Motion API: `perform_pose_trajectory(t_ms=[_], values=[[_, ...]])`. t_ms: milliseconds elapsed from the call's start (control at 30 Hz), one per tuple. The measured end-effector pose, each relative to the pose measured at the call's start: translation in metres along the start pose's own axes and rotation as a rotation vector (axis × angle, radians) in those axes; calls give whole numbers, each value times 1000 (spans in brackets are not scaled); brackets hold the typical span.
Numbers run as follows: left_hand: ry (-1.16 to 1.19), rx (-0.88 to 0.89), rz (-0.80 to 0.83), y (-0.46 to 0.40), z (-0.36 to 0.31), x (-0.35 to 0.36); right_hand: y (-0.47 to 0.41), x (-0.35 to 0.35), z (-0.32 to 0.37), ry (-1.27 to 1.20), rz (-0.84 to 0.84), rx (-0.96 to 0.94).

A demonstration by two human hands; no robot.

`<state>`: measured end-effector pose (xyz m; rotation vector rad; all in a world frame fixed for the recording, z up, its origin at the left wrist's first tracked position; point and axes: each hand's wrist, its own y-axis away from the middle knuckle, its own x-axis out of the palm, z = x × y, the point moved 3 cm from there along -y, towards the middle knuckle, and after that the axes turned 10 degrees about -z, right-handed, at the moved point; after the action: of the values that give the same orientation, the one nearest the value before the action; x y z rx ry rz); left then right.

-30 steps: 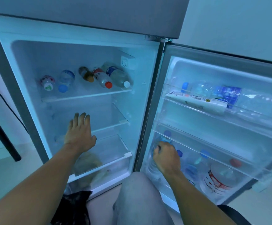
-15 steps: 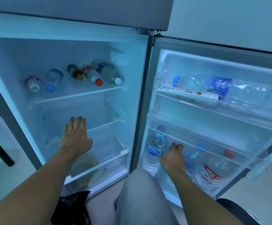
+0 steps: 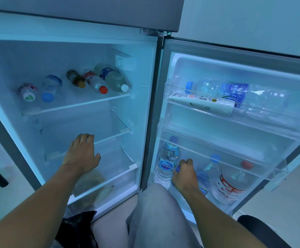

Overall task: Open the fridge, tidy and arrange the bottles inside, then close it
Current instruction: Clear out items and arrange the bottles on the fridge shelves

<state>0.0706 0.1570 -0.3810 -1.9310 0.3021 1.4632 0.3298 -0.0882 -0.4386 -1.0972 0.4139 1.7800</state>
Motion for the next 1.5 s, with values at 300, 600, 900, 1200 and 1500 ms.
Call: perform_pose_trajectory(t_ms=[300, 600, 900, 1200, 1500], values=[[336, 219, 122, 23, -64, 12, 5, -39, 49, -32, 51, -223], [503, 202, 275, 59, -129, 32, 33, -46, 94, -10, 38, -510], [768, -92, 156, 64, -87, 25, 21, -61, 179, -303, -97, -519], [860, -382, -173, 49, -55, 2, 38, -55, 226, -493, -116, -533], [692, -99, -446, -14, -24, -70, 37, -86, 256, -881, -391, -542]])
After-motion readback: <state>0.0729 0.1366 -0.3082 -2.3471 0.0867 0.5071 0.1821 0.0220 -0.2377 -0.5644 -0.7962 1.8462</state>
